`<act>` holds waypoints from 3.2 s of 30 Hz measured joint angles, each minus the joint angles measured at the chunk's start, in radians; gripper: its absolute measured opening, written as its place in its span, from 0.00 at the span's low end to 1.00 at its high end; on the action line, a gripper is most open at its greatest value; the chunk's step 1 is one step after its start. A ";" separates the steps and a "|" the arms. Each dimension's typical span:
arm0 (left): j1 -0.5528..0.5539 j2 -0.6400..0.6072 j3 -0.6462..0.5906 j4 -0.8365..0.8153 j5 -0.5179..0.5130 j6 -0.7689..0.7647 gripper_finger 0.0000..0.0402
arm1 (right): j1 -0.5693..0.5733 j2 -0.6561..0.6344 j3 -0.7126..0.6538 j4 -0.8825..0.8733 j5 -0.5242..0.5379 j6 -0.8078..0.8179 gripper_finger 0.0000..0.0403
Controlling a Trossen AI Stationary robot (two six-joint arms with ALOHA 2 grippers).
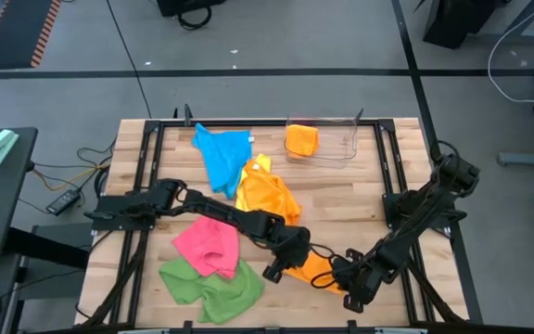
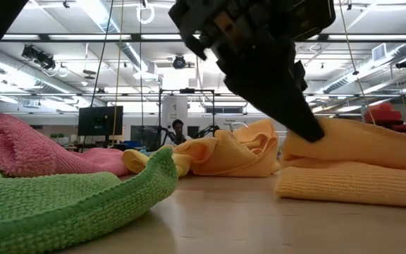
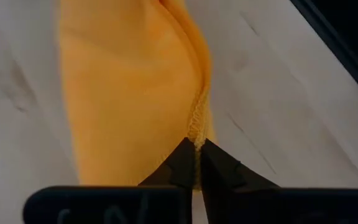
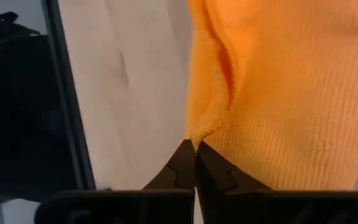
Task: Fold microfiber towels
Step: Fold the right orange microfiber cloth
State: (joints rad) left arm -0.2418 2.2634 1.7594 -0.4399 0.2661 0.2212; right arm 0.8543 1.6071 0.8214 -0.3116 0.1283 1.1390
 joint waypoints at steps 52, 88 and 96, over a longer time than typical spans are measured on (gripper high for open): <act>-0.033 -0.043 0.001 0.091 -0.011 -0.027 0.29 | 0.084 -0.070 0.029 -0.048 0.748 -0.370 0.40; -0.014 0.008 0.001 0.206 -0.011 -0.079 0.22 | 0.058 -0.072 -0.094 -0.051 0.751 -0.127 0.40; -0.016 0.017 0.001 0.201 -0.011 -0.084 0.22 | 0.059 -0.072 -0.094 -0.041 0.750 -0.125 0.40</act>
State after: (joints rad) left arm -0.2581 2.2805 1.7599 -0.2386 0.2550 0.1373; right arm 0.9128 1.5352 0.7273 -0.3522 0.8783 1.0138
